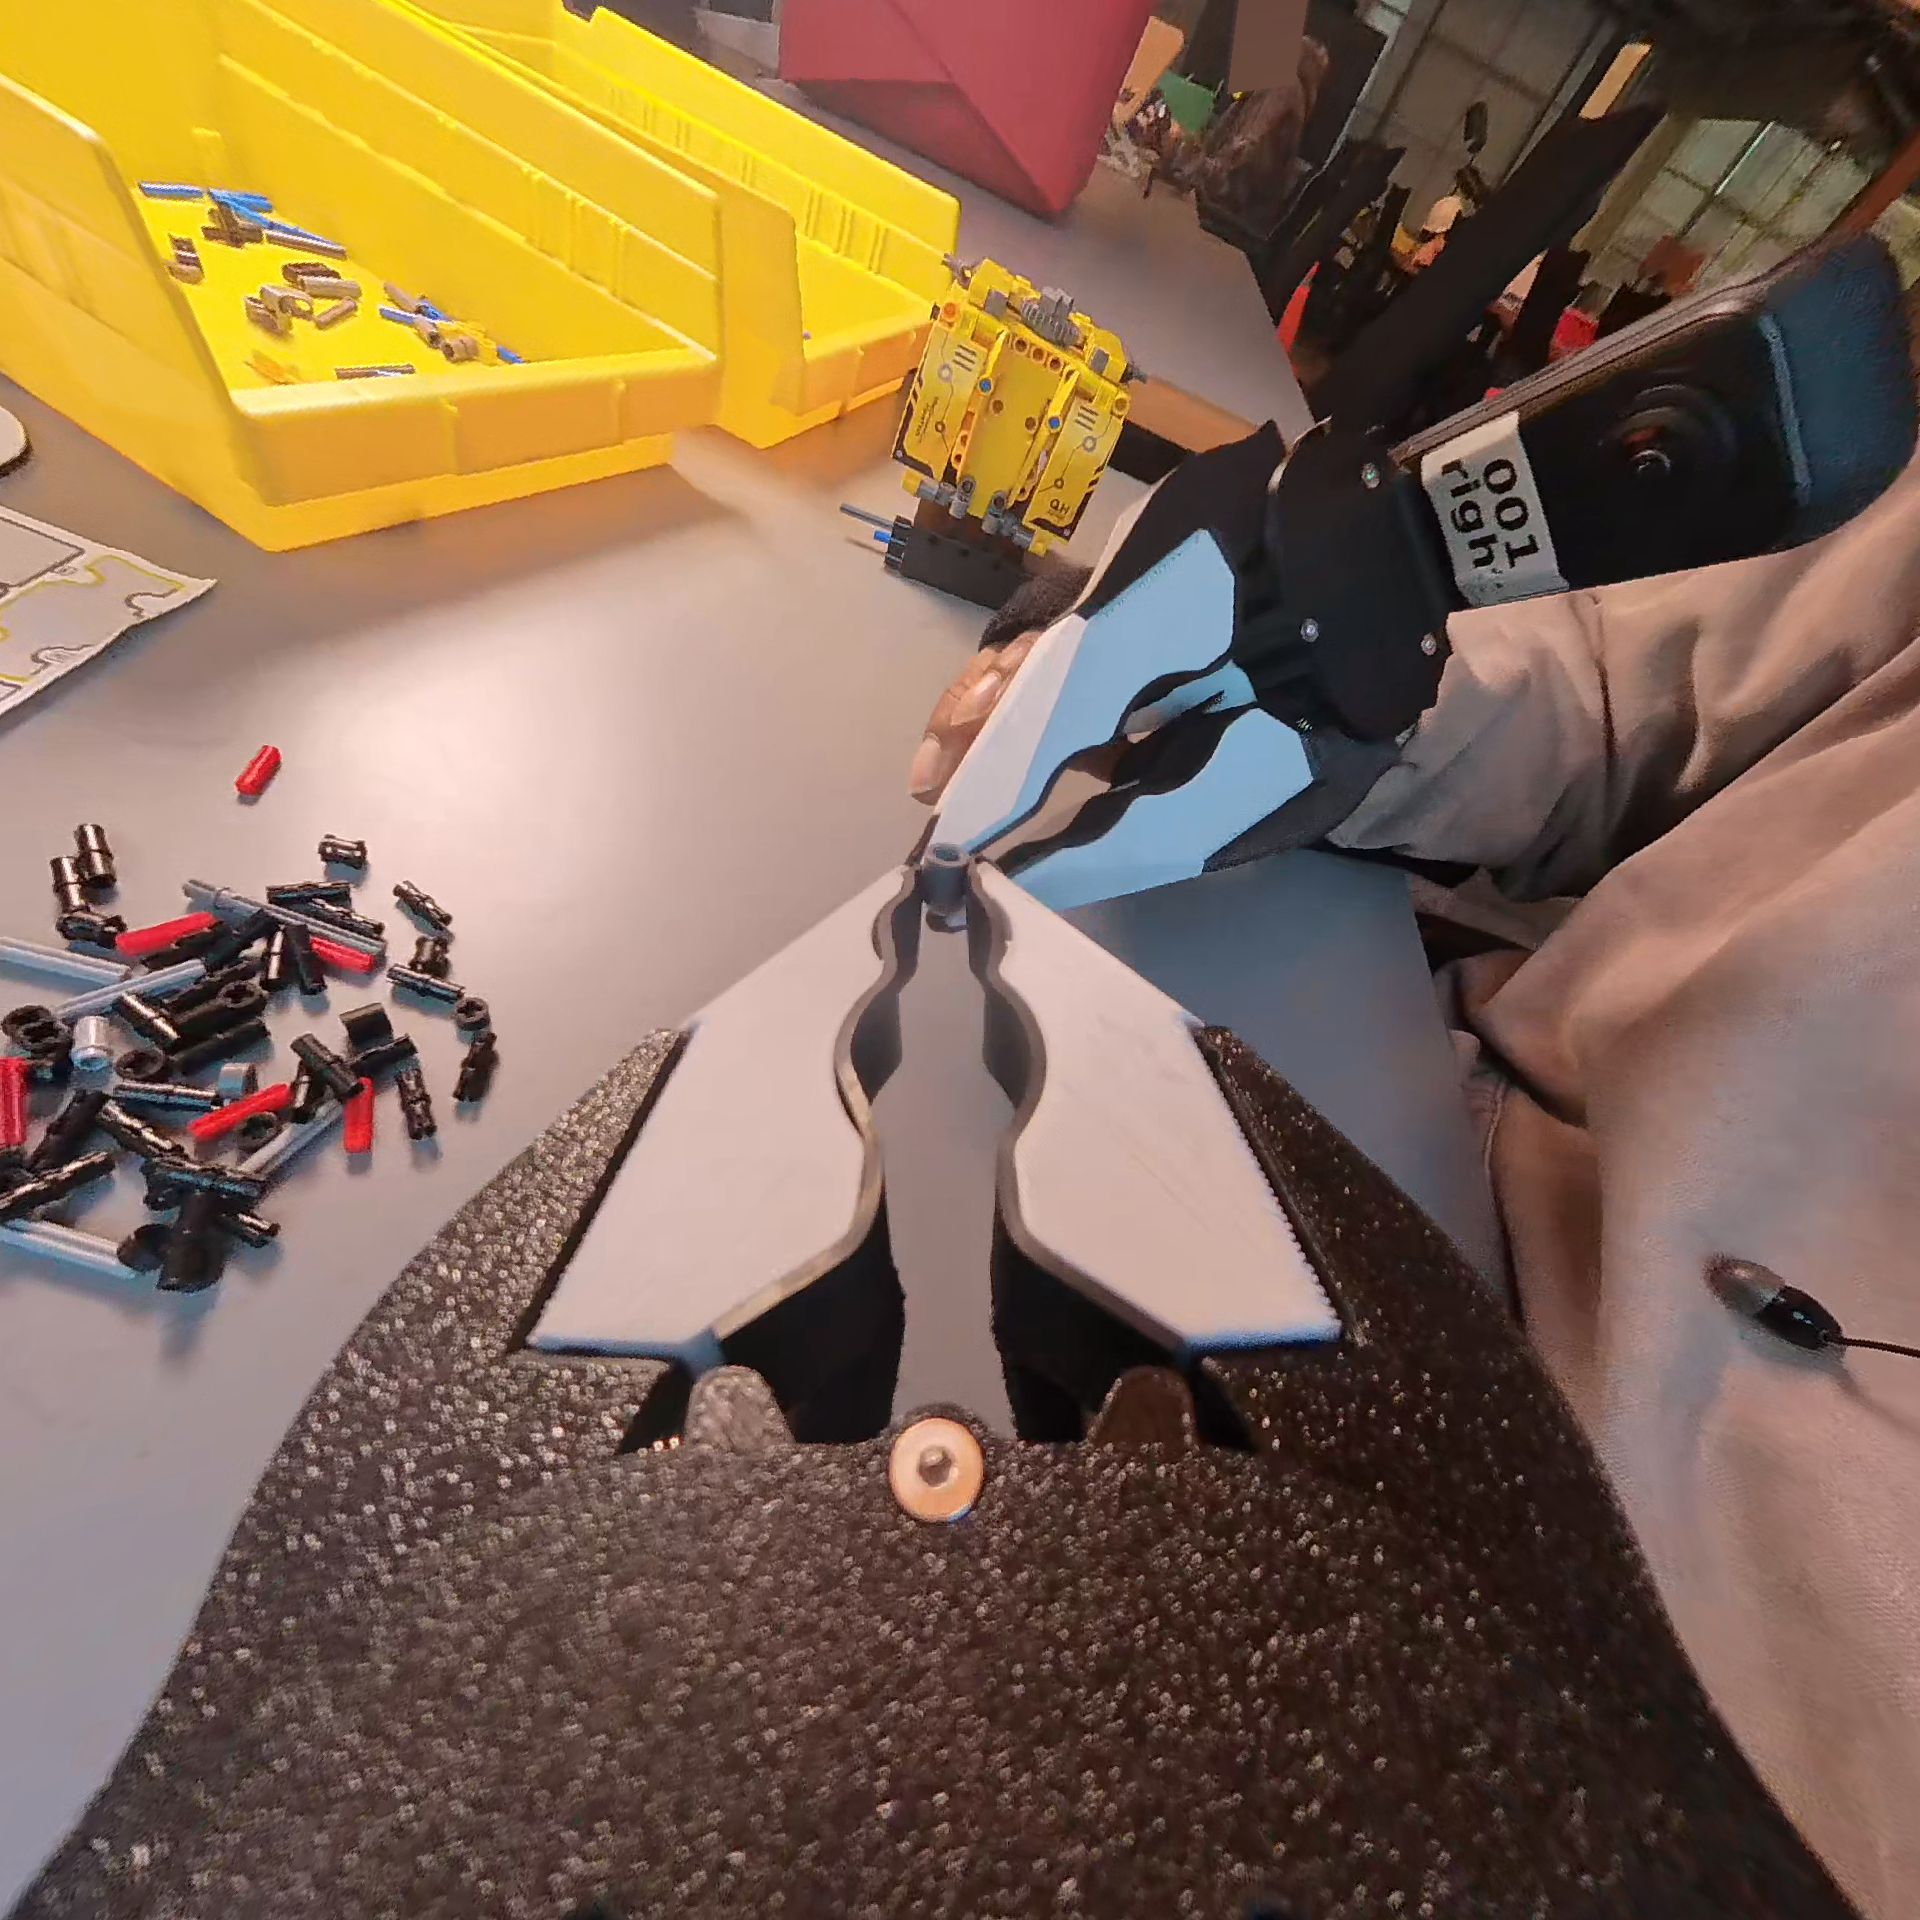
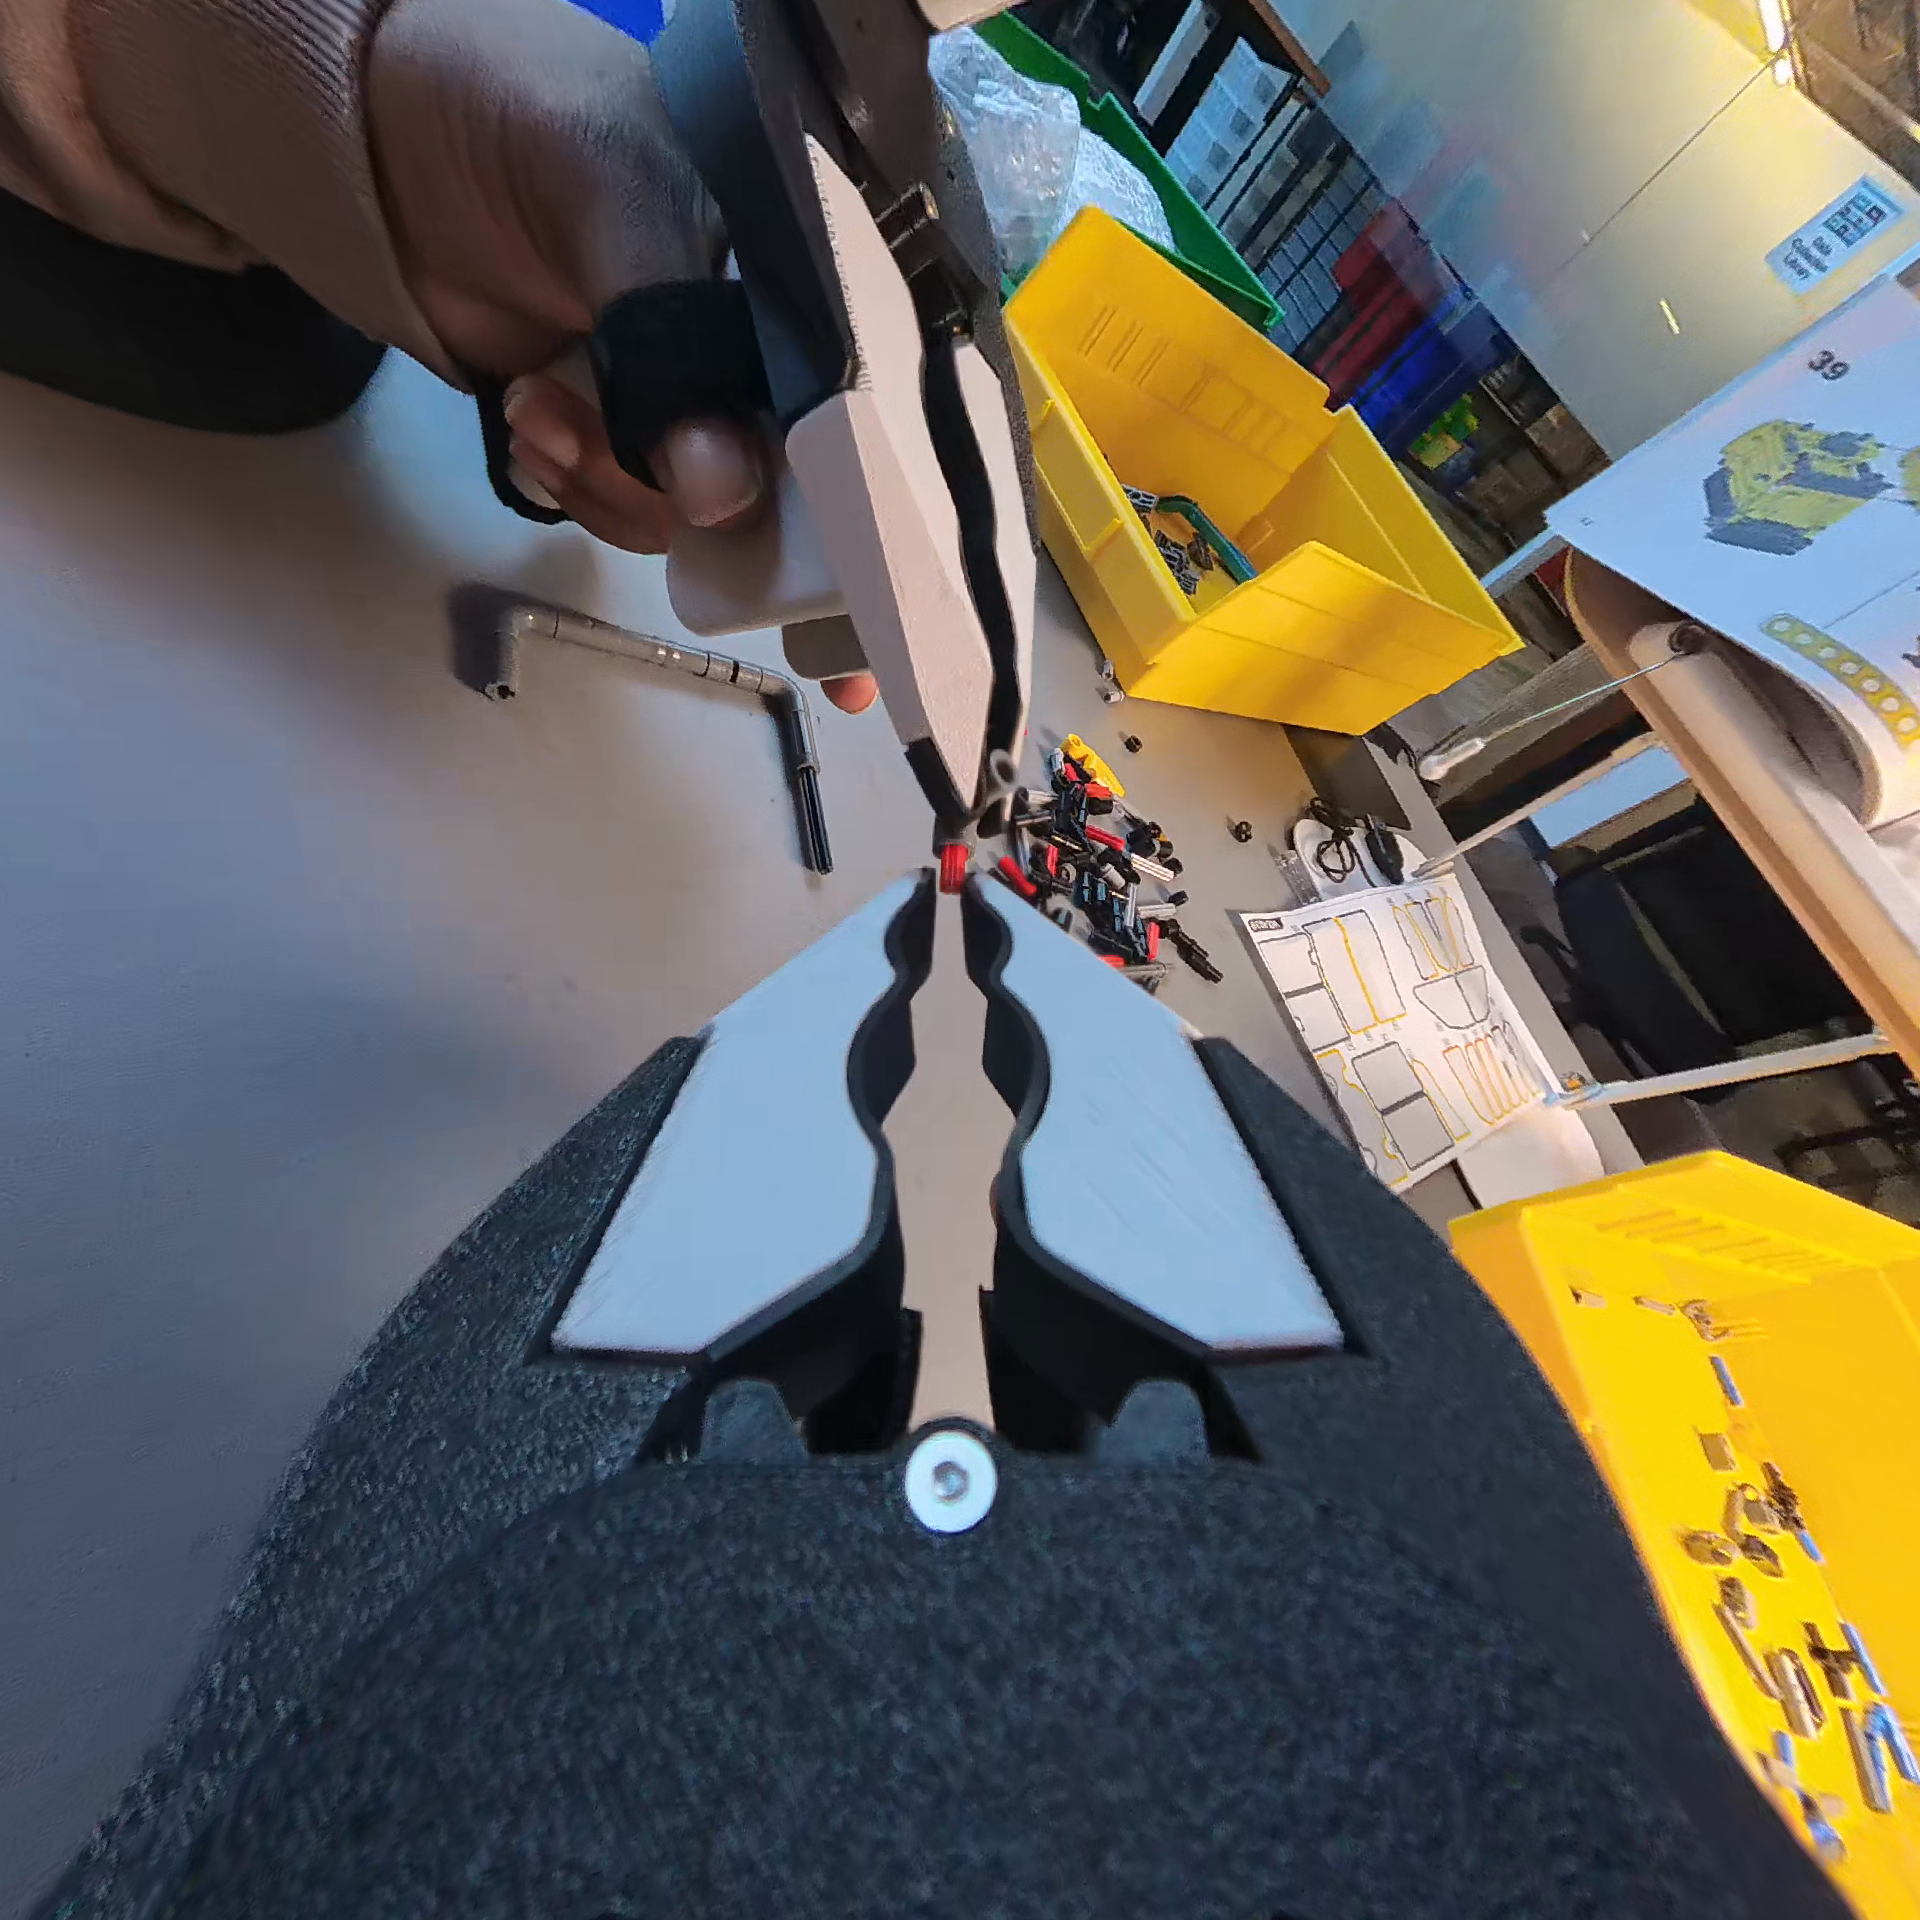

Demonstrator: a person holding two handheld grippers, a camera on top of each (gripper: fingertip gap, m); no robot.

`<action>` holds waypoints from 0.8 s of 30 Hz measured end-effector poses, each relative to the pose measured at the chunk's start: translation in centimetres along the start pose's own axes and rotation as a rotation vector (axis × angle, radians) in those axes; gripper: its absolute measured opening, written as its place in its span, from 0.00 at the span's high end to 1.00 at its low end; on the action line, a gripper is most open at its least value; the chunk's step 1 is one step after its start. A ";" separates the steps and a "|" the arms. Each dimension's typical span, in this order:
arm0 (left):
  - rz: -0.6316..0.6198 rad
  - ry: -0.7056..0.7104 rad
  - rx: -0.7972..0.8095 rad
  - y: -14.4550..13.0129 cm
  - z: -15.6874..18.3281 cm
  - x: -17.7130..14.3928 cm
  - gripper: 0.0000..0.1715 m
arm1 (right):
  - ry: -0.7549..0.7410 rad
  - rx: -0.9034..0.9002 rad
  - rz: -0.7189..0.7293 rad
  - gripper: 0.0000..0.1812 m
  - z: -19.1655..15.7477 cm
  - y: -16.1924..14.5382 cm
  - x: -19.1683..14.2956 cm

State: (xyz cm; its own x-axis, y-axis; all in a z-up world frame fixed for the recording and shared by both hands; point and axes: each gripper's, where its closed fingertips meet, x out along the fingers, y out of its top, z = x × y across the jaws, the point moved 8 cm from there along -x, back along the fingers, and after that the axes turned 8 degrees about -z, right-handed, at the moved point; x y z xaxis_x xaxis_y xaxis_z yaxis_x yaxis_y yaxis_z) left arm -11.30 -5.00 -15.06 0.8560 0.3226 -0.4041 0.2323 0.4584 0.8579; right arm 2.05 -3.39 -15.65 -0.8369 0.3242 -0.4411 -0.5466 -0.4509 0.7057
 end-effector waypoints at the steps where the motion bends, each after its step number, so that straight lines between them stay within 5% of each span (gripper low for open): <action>1: -0.009 0.020 0.015 0.0 0.1 0.2 0.96 | -0.008 -0.010 -0.014 0.99 0.0 0.0 0.0; 13: -0.186 0.389 0.317 0.1 1.6 2.0 0.96 | -0.047 -0.056 -0.193 1.00 -0.2 -0.6 1.2; 24: -0.077 0.174 0.085 0.9 0.1 0.5 0.96 | -0.101 -0.176 -0.120 1.00 -0.3 0.3 0.1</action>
State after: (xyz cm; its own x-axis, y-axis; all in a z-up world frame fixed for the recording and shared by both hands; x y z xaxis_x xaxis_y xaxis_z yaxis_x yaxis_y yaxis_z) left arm -10.65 -4.48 -14.42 0.7429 0.4311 -0.5122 0.3386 0.4181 0.8429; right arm 1.83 -3.75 -15.69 -0.7632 0.4615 -0.4522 -0.6461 -0.5390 0.5403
